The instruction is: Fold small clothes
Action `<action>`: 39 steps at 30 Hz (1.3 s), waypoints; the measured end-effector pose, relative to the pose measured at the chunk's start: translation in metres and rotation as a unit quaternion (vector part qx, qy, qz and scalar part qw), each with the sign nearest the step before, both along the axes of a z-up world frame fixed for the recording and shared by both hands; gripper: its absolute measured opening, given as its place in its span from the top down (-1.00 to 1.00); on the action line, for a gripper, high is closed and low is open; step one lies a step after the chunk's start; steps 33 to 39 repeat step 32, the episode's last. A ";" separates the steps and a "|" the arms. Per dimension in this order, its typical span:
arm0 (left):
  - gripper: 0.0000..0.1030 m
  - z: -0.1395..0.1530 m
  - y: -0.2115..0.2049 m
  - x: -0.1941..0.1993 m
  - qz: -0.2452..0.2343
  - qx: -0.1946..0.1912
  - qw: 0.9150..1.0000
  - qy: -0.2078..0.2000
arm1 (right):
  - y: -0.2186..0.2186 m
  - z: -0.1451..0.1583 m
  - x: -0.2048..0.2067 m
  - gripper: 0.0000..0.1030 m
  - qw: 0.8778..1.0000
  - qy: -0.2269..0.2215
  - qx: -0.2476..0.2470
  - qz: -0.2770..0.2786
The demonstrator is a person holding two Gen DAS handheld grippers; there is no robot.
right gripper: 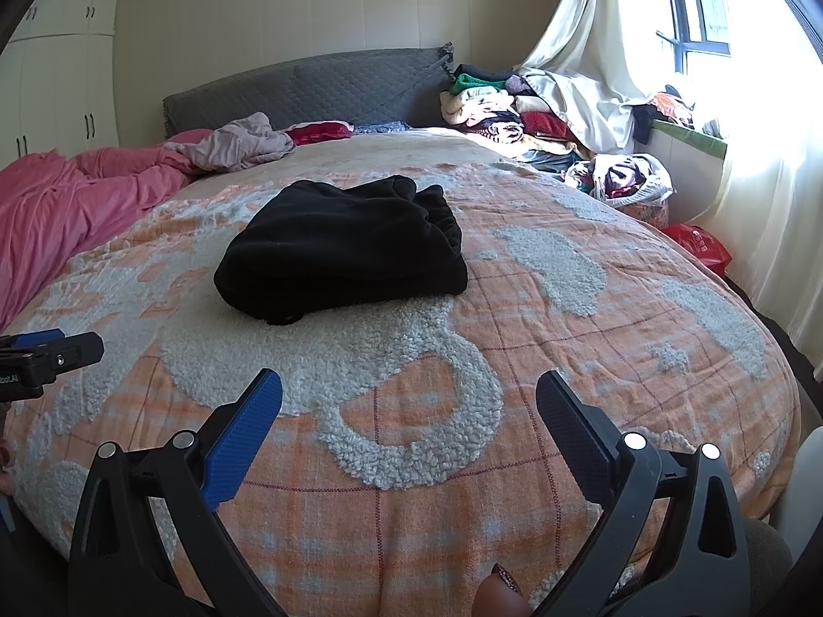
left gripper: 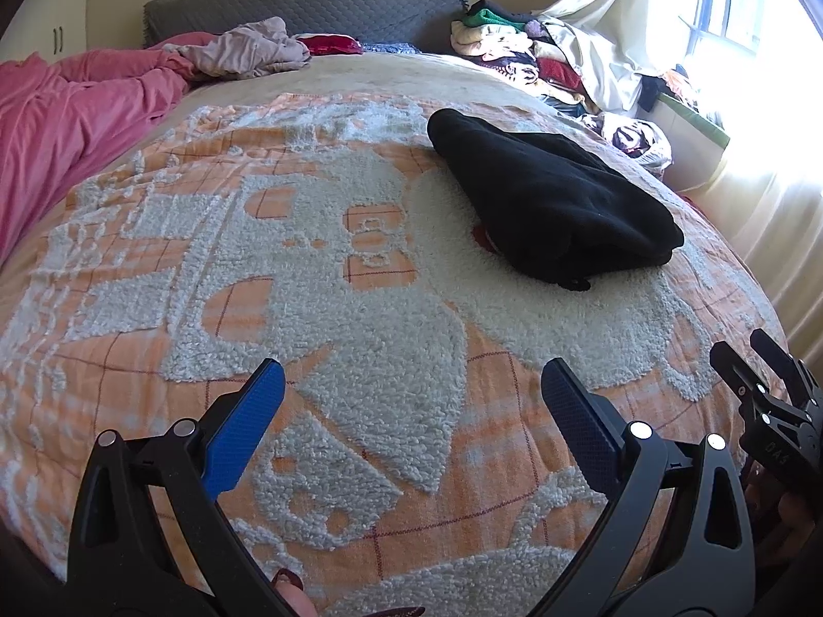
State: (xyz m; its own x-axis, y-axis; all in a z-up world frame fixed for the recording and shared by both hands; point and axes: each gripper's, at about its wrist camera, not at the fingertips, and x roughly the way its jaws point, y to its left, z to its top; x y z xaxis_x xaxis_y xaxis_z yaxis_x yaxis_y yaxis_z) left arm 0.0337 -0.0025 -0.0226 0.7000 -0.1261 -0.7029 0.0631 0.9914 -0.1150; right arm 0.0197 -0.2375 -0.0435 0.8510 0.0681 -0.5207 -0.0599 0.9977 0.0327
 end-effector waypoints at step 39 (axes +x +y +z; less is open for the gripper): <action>-0.82 0.026 0.200 0.007 0.216 0.037 0.976 0.018 | -0.247 0.052 -0.084 -0.91 0.940 -0.013 0.033 -0.340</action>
